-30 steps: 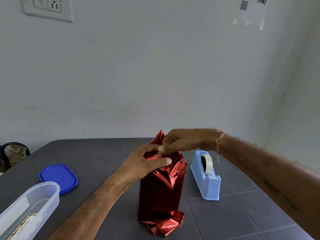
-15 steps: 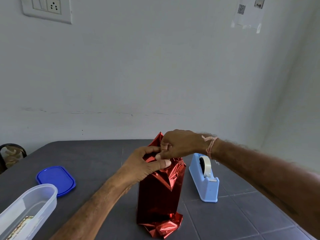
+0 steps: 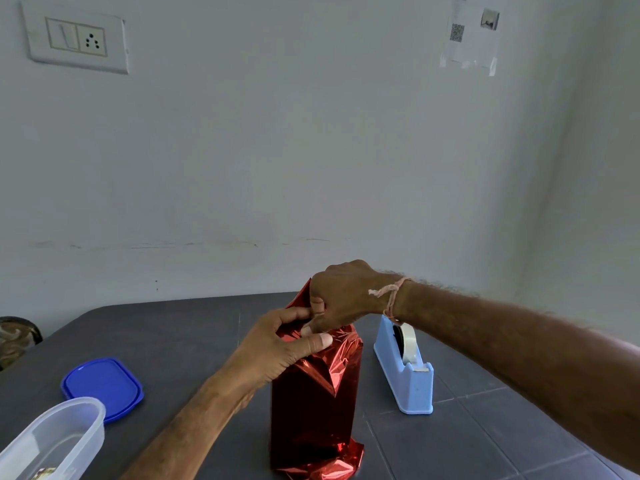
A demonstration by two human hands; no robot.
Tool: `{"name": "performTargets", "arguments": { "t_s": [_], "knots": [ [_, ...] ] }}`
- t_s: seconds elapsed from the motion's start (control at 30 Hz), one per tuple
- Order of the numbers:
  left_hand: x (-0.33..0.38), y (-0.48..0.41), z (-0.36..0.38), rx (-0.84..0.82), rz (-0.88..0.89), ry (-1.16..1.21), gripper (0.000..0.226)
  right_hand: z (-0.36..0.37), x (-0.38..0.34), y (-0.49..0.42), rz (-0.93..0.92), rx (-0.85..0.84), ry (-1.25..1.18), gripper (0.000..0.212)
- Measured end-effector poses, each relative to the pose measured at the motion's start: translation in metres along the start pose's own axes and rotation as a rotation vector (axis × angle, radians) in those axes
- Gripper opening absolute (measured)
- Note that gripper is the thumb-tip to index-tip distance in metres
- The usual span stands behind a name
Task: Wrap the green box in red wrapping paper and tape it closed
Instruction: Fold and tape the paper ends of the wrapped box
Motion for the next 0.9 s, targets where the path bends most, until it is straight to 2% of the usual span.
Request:
{"name": "performTargets", "arguments": {
  "t_s": [0.07, 0.17, 0.27, 0.47, 0.6, 0.73, 0.9],
  "knots": [
    [0.001, 0.0, 0.0, 0.003, -0.005, -0.002, 0.066, -0.019, -0.021, 0.021, -0.018, 0.011, 0.129, 0.054],
    [0.004, 0.003, 0.002, -0.008, 0.006, -0.001, 0.051, -0.038, -0.035, 0.037, -0.065, 0.084, 0.197, 0.058],
    [0.004, 0.002, 0.002, -0.013, 0.015, -0.017, 0.043, -0.026, -0.013, 0.032, 0.013, 0.03, 0.106, 0.061],
    [0.009, 0.002, 0.002, -0.015, 0.024, -0.03, 0.043, -0.014, 0.003, 0.027, 0.022, 0.061, -0.128, 0.071],
    [0.007, 0.004, 0.002, -0.024, 0.012, -0.02, 0.044, -0.025, 0.013, 0.034, 0.04, 0.15, -0.157, 0.055],
    [0.007, 0.005, 0.001, -0.016, 0.019, -0.03, 0.045, -0.018, -0.001, 0.039, 0.038, 0.164, -0.243, 0.065],
    [0.006, 0.004, 0.002, -0.033, 0.042, -0.03, 0.045, -0.013, 0.003, 0.045, 0.082, 0.264, -0.303, 0.066]
  ]
}}
Point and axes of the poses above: each hand's wrist, its own y-axis away from the middle knuckle, its own z-axis out of the palm, x = y × z, the point moved 8 cm from there along -y, towards the middle knuckle, and after that the axes turned 6 degrees about -x, right-handed, at the moved point
